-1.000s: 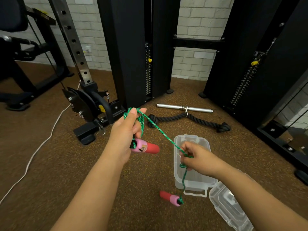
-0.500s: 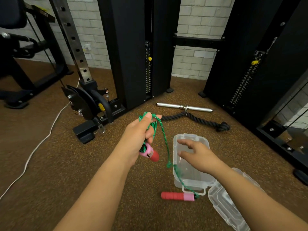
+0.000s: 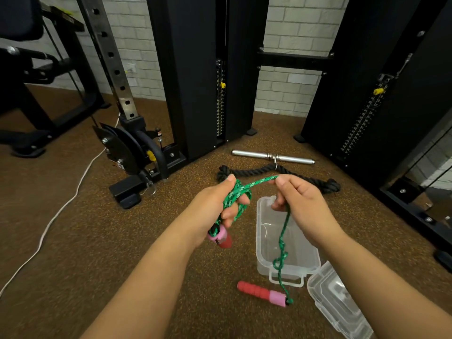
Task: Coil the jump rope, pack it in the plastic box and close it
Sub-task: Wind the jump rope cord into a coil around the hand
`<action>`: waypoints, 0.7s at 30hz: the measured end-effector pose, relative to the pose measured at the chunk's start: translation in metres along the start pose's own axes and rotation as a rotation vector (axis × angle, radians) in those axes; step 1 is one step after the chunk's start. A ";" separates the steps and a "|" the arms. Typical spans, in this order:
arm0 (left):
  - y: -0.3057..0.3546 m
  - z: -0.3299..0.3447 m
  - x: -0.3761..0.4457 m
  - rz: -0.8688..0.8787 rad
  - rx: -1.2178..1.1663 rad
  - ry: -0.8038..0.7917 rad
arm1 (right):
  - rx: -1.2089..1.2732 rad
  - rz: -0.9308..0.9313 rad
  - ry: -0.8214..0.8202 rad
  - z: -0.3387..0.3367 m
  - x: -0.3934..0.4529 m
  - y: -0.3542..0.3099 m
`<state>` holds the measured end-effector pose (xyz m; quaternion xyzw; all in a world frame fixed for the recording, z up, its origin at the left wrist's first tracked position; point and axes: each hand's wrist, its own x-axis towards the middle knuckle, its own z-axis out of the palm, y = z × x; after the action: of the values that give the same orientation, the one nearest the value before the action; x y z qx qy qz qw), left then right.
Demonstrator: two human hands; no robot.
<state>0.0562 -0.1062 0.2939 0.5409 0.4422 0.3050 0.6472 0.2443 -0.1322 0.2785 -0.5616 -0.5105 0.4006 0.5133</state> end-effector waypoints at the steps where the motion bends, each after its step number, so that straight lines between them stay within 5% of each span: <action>1: 0.000 0.003 0.000 -0.017 -0.061 -0.018 | -0.053 0.002 0.029 0.001 0.000 0.003; 11: 0.004 0.004 0.002 -0.001 -0.689 -0.251 | -0.511 0.024 -0.299 0.028 -0.018 0.032; 21: 0.002 0.005 0.004 0.046 -0.265 -0.120 | -0.771 -0.347 -0.365 0.025 -0.027 0.013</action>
<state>0.0628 -0.1050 0.2950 0.4779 0.3462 0.3427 0.7310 0.2178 -0.1538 0.2601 -0.5381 -0.7907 0.1820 0.2283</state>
